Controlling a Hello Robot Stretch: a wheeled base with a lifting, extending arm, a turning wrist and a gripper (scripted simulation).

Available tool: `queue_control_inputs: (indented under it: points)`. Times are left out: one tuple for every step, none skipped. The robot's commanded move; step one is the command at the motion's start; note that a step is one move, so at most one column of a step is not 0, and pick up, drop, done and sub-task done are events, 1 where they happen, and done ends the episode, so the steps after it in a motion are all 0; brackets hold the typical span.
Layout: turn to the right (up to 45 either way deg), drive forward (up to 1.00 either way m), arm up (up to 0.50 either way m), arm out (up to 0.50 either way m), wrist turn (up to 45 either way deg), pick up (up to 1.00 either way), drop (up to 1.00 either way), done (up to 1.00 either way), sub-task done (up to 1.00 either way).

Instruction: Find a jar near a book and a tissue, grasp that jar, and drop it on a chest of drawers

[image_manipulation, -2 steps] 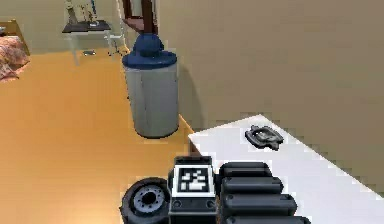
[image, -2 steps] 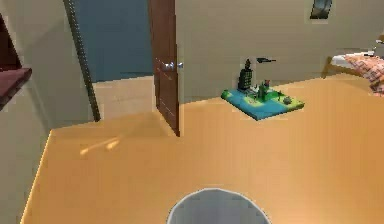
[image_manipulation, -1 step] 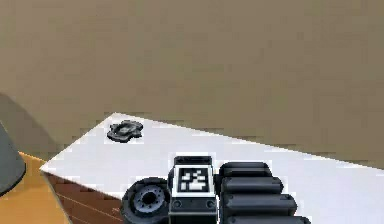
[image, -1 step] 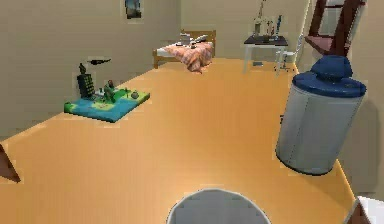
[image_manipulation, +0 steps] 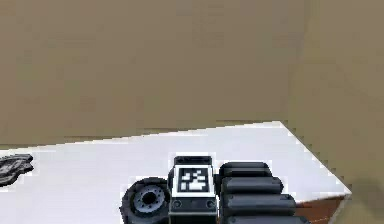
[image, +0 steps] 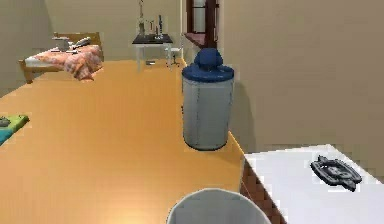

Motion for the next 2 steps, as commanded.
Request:
queue_control_inputs:
  points:
    - [0.0,0.9,0.0,0.0,0.0,0.0,0.0,0.0,0.0]
    - [39.0,0.0,0.0,0.0,0.0,0.0,0.0,0.0,0.0]
